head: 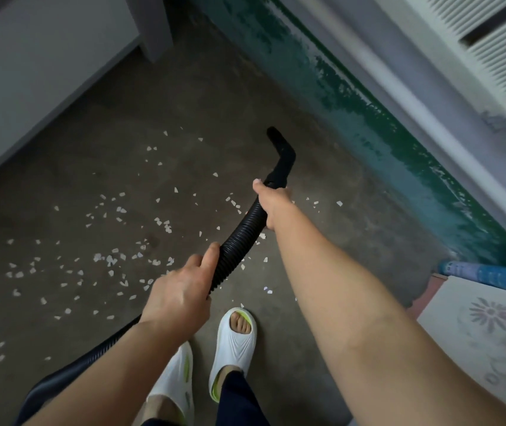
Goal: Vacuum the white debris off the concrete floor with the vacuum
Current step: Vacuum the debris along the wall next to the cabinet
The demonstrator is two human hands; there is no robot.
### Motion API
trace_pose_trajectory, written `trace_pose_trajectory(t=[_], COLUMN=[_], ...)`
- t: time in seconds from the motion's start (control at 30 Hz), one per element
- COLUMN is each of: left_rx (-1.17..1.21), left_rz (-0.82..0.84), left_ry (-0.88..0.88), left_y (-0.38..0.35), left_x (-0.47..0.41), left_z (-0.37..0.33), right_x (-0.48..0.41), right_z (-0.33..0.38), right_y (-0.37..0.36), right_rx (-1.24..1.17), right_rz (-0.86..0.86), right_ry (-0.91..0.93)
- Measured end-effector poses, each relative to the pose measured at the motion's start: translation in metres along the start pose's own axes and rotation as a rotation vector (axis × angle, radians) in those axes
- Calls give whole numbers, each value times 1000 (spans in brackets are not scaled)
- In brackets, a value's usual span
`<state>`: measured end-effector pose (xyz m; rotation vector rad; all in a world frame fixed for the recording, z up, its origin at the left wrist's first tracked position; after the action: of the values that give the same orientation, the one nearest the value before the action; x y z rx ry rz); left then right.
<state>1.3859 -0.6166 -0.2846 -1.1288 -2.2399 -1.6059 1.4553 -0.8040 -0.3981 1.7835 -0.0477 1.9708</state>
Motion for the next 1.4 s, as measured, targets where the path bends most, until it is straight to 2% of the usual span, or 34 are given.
trace_pose_trajectory(t=[0.1,0.23,0.33,0.53,0.6,0.73,0.83,0.97,1.1,1.2,1.4], left_rx=[-20,24,88,297,290,211,161,123,70,56,70], left_rz=[-11,-33,-44,131,132,105,117,119,181,213,199], left_ry=[-4,18,24,40,37,-136,-217,-289,-364,-375,-356], left_y=[2,-4,-7,-37,-40,-35,-31,-25,-30,-41,-53], left_x=[-8,-8,-10,27,39,46,46,48,54,52,29], left_z=[-7,-26,-35,-29,-27,-60,-76,-86,-107,-126,-150], right_x=[4,15,25,33,35,32,24,21,20,19,0], right_z=[-8,-33,-49,-58,-71,-85,-78,-82,-117,-127,-119], right_y=[14,8,15,66,81,109,118,147,190,218,242], right_rx=[-65,-172,-214,-225,-242,-341,-317,-255,-355,-424,-377], right_rz=[-58,52,17,-42,-31,16,40,-39,-98,-139,-188], right_ry=[-35,-53,-14,3,-44,-155,-190,-167,-159,-134,-128])
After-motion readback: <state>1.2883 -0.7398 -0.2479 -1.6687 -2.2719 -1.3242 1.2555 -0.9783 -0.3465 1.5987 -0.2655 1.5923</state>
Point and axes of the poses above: each hand's wrist, its own x-axis away from the middle knuckle, its own y-axis out of the back of the hand, z = x × y, the point moved 9 cm from there along -x, towards the middle knuckle, and after that the axes turned 11 degrees about -y, right-handed, at the moved point
